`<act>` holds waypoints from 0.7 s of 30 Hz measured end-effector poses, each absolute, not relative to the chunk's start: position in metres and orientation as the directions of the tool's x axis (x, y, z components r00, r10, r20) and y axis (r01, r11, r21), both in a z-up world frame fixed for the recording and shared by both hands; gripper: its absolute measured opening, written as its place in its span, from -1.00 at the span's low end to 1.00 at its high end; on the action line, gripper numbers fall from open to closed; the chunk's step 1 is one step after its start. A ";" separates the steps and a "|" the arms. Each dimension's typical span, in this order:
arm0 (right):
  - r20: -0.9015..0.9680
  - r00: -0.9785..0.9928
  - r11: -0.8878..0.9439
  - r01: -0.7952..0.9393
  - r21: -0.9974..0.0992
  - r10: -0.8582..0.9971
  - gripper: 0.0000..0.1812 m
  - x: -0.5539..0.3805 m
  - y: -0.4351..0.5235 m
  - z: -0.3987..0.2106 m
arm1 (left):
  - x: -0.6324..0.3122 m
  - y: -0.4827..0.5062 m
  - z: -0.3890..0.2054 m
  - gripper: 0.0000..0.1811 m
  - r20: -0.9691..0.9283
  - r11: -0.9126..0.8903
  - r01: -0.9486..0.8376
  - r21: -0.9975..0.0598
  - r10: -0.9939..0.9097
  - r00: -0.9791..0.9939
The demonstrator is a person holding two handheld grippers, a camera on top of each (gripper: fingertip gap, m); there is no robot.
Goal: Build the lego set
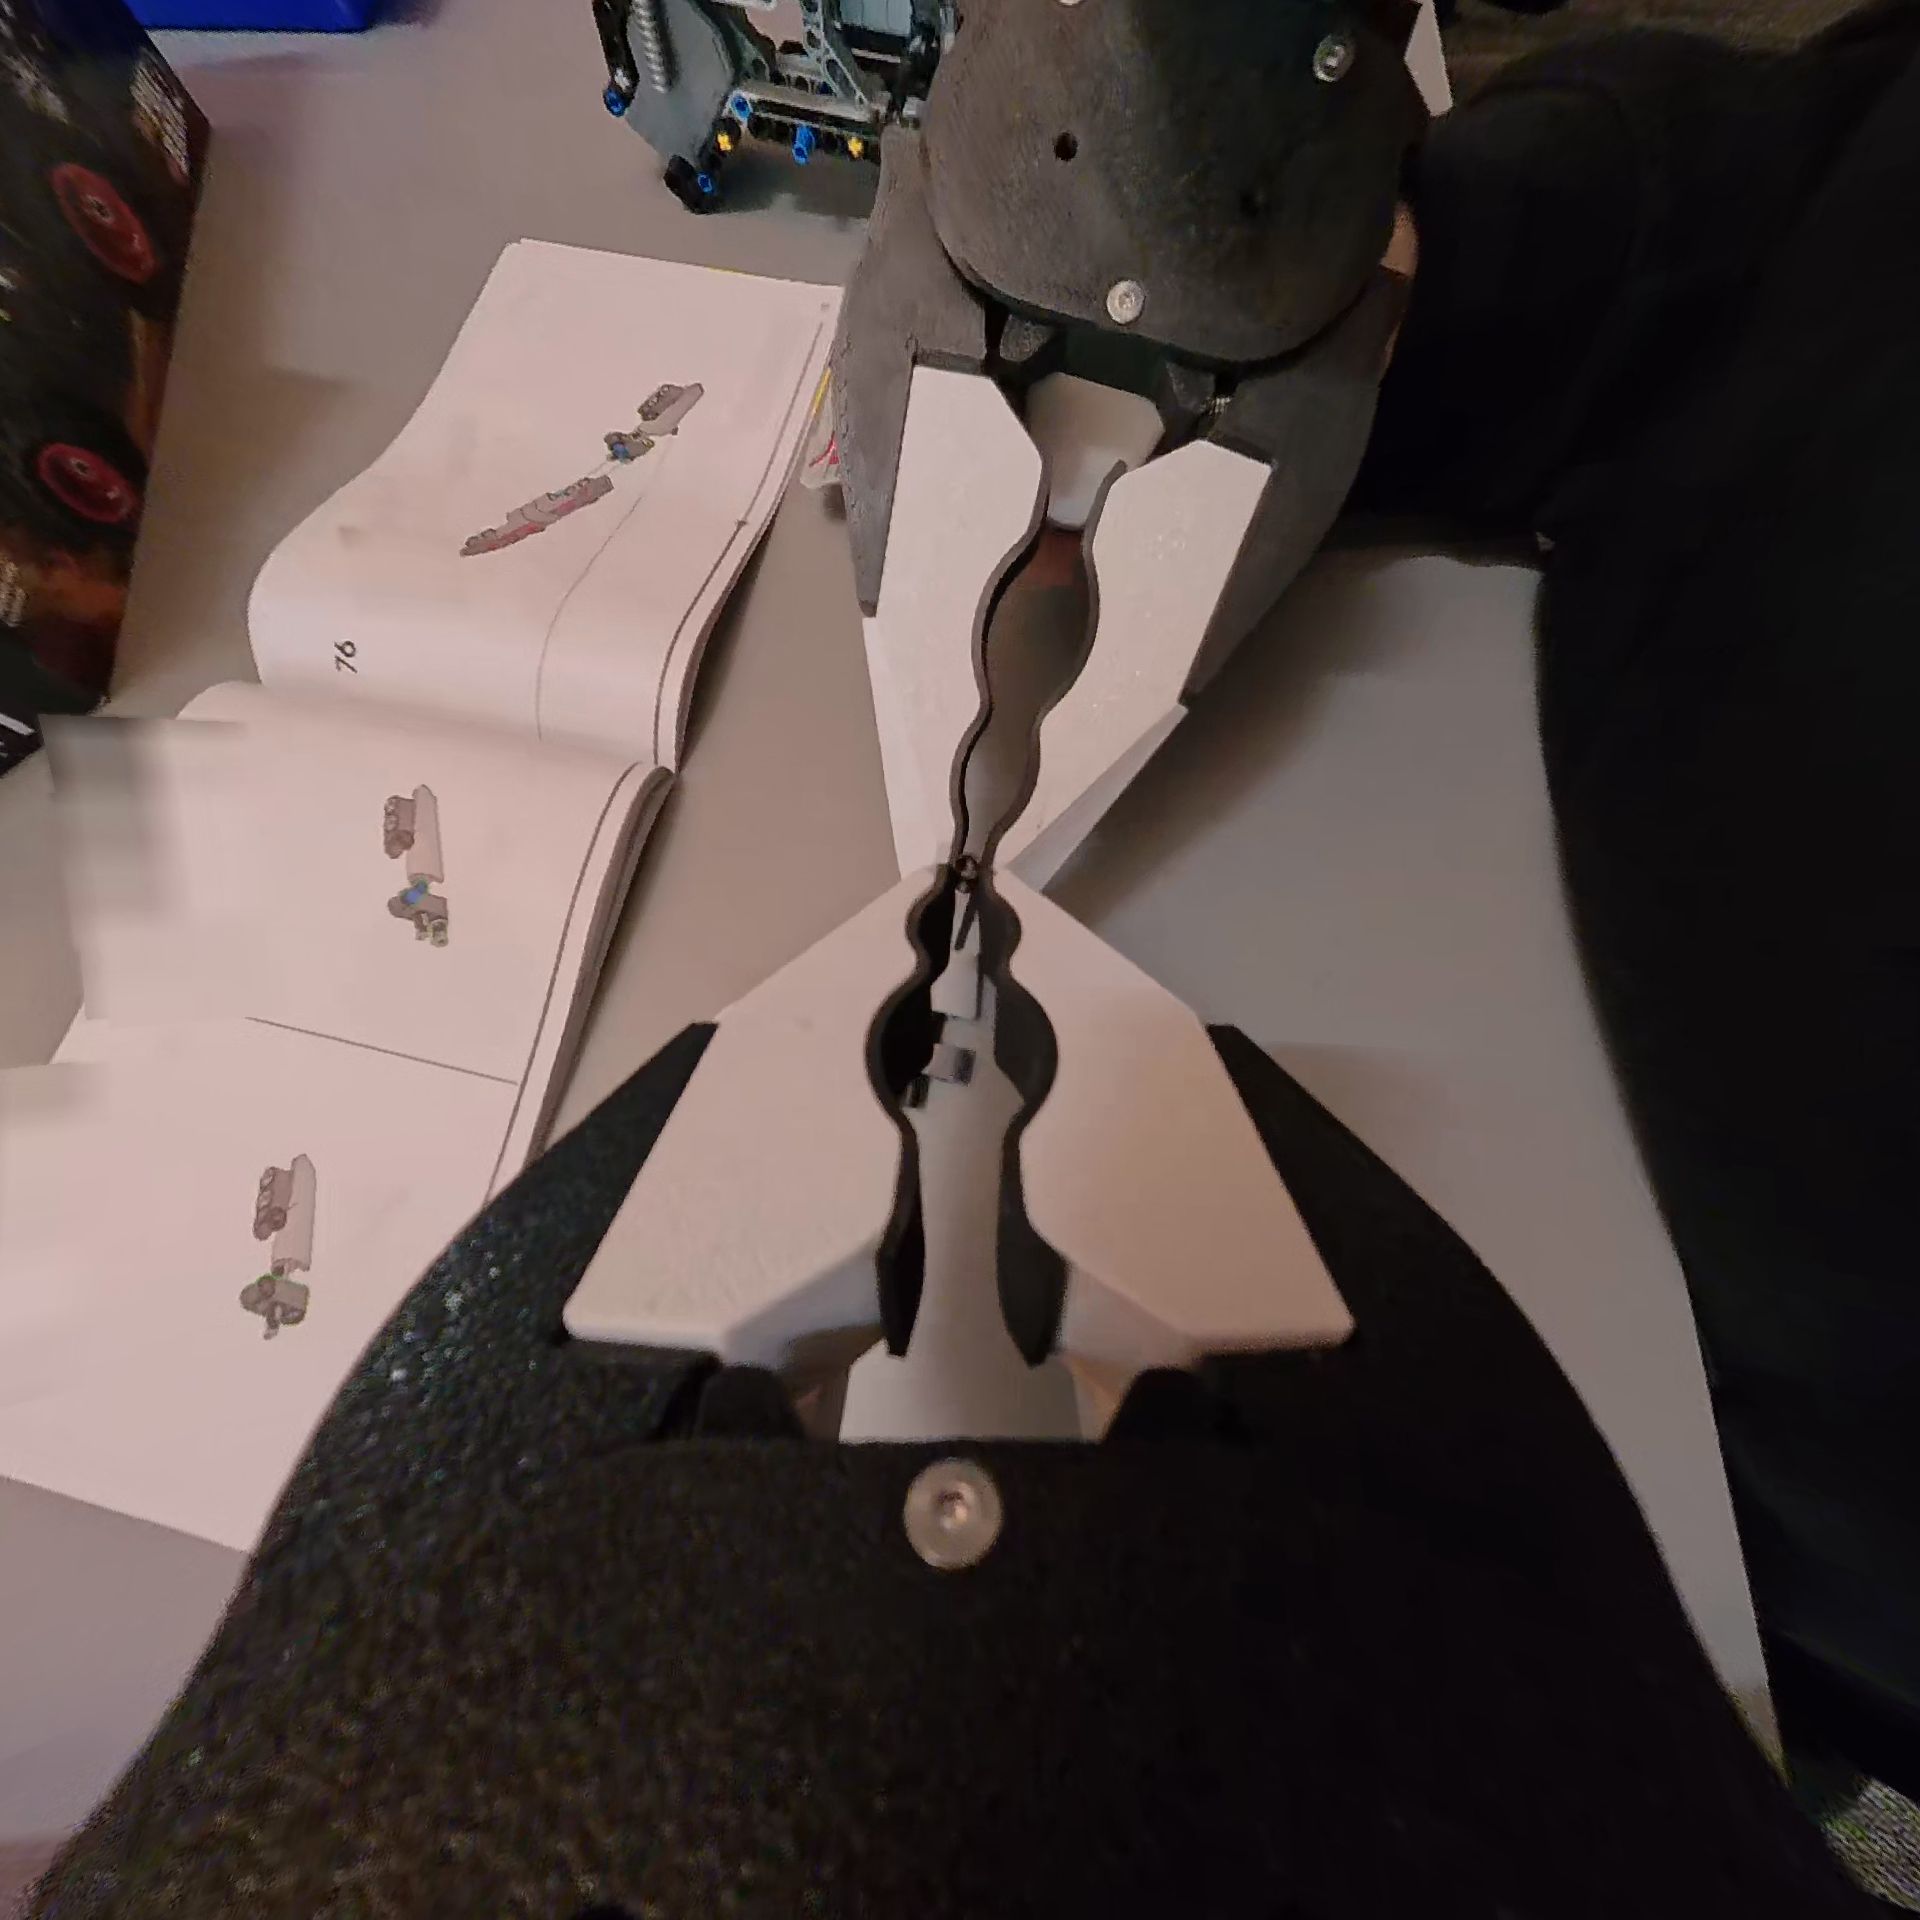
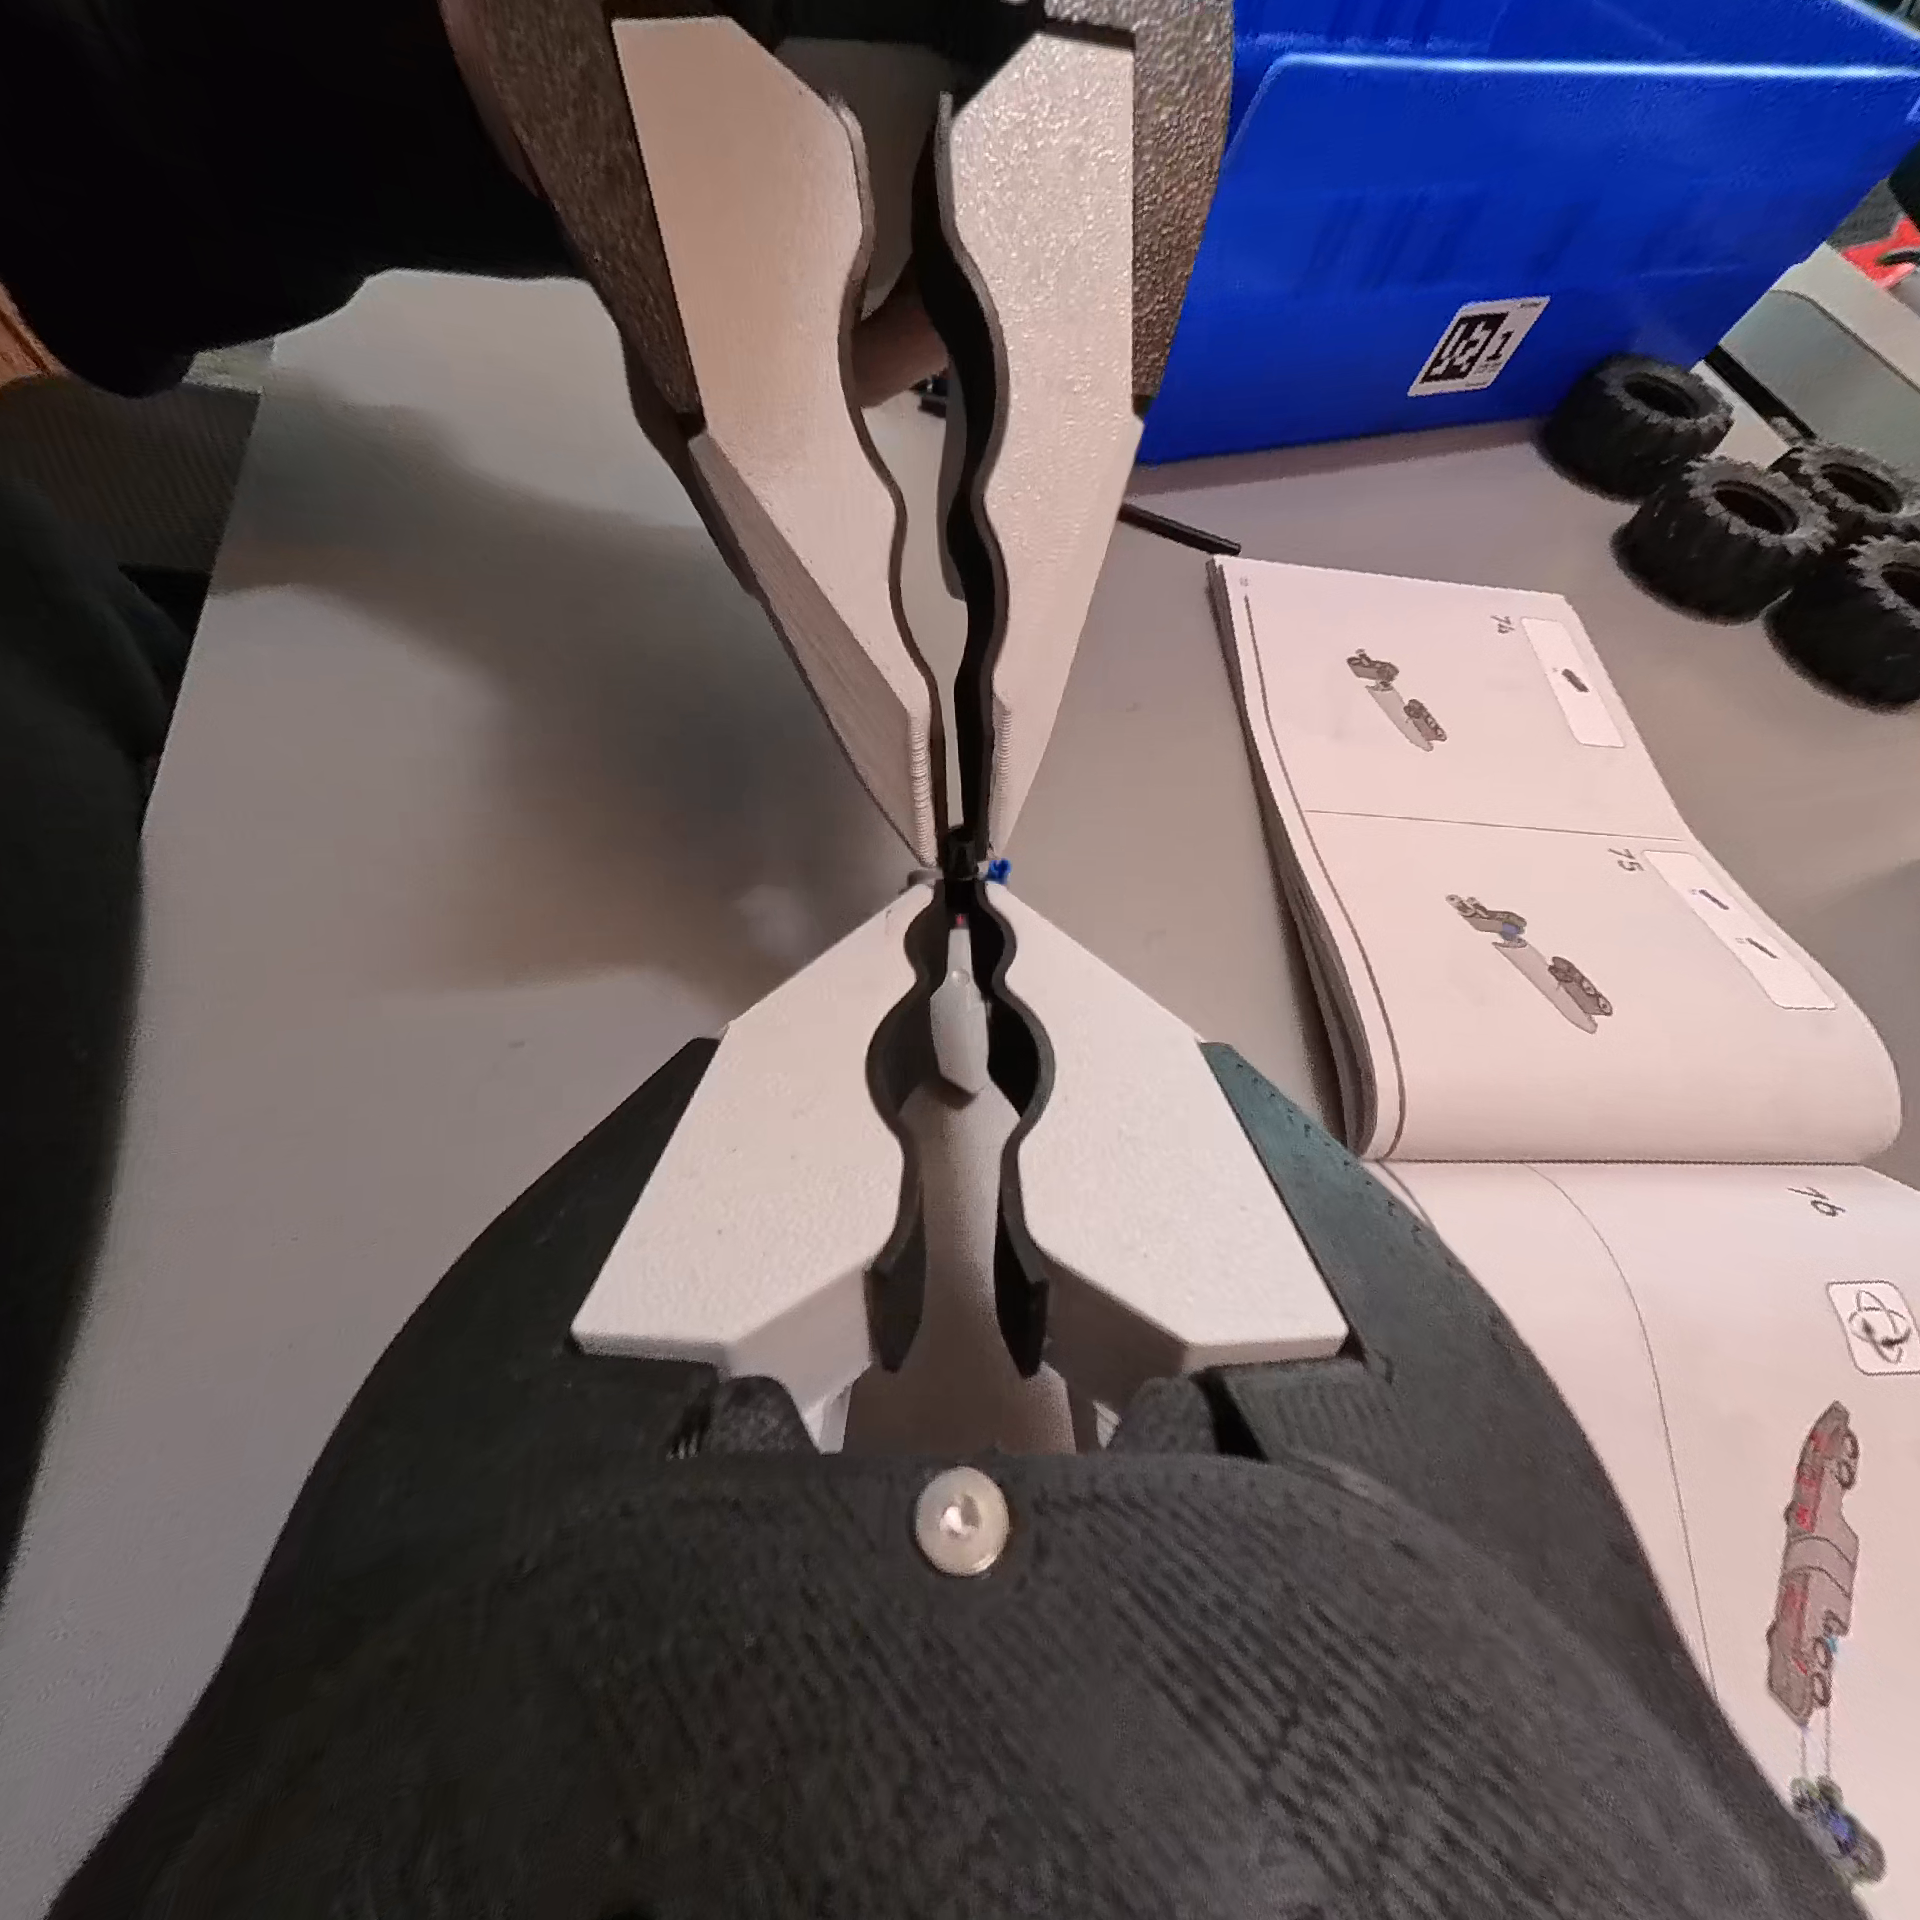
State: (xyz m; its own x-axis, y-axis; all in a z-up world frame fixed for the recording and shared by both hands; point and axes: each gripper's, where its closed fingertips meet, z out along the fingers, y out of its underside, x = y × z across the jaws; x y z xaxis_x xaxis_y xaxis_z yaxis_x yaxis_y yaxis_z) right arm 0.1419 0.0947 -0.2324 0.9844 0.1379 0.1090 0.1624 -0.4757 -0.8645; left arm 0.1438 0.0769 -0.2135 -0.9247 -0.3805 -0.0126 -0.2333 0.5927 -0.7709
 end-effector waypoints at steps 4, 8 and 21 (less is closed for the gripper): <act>0.059 0.993 -0.515 0.106 -0.851 0.107 -0.82 0.149 0.088 -0.237 | 0.151 0.077 -0.218 -1.00 -0.038 0.598 -0.239 -0.765 -0.411 -0.911; -0.036 0.996 -0.597 0.020 -0.802 0.083 -0.62 0.154 0.078 -0.255 | 0.155 0.082 -0.227 -1.00 -0.008 0.613 -0.274 -0.741 -0.417 -0.909; -0.049 0.988 -0.648 0.060 -0.759 0.150 -0.68 0.156 0.083 -0.266 | 0.156 0.085 -0.248 -1.00 0.065 0.656 -0.327 -0.680 -0.390 -0.918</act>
